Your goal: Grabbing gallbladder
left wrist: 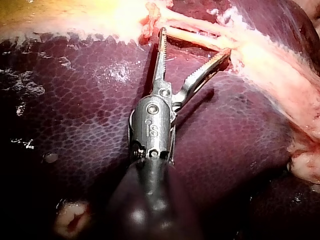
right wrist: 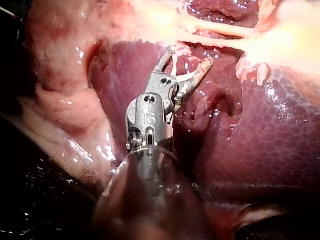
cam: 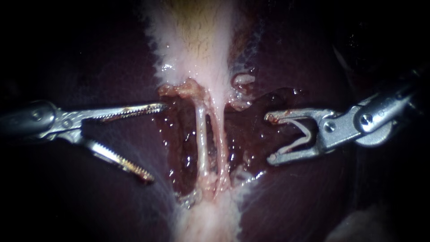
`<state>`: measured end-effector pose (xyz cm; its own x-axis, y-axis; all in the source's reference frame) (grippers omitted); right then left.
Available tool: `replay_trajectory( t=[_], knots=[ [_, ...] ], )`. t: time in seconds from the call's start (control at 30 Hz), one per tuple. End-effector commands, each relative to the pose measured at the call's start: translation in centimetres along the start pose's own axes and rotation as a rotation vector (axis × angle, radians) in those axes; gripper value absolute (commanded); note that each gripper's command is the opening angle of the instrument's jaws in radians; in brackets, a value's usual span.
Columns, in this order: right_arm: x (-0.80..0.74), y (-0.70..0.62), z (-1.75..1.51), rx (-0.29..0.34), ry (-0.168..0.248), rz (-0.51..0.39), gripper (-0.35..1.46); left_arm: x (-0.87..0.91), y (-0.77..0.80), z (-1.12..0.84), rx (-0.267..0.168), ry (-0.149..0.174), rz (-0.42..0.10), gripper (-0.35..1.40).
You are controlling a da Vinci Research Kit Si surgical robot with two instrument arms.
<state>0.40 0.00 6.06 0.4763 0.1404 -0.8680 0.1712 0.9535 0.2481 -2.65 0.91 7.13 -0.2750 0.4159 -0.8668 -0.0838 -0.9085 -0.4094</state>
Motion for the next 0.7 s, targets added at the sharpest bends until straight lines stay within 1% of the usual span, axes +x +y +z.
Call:
replay_trajectory(
  t=[0.03,0.13,0.27,0.43,0.53,0.63,0.7],
  knots=[
    [0.0,0.0,0.0,0.0,0.0,0.001,0.5,0.01,0.0,0.0,0.0,0.0,0.0,1.23],
    [0.0,0.0,-0.01,0.0,0.0,0.001,0.5,0.06,-0.03,-0.03,-0.004,0.001,-0.003,1.23],
    [-0.01,0.0,-0.01,0.001,0.0,0.006,0.5,0.19,-0.1,-0.13,0.01,0.004,-0.011,1.23],
    [-0.01,0.0,-0.01,0.001,0.0,0.006,0.5,0.41,-0.26,-0.26,0.03,0.004,-0.04,1.21],
    [-0.01,0.0,-0.01,0.0,0.0,0.006,0.5,0.51,-0.36,-0.28,0.045,0.006,-0.055,1.2],
    [-0.01,0.0,-0.01,0.0,0.0,0.006,0.5,0.54,-0.46,-0.22,0.045,-0.014,-0.061,1.18],
    [-0.01,0.0,-0.01,0.0,0.0,0.006,0.5,0.51,-0.53,-0.14,0.044,-0.043,-0.063,1.18]
  ],
)
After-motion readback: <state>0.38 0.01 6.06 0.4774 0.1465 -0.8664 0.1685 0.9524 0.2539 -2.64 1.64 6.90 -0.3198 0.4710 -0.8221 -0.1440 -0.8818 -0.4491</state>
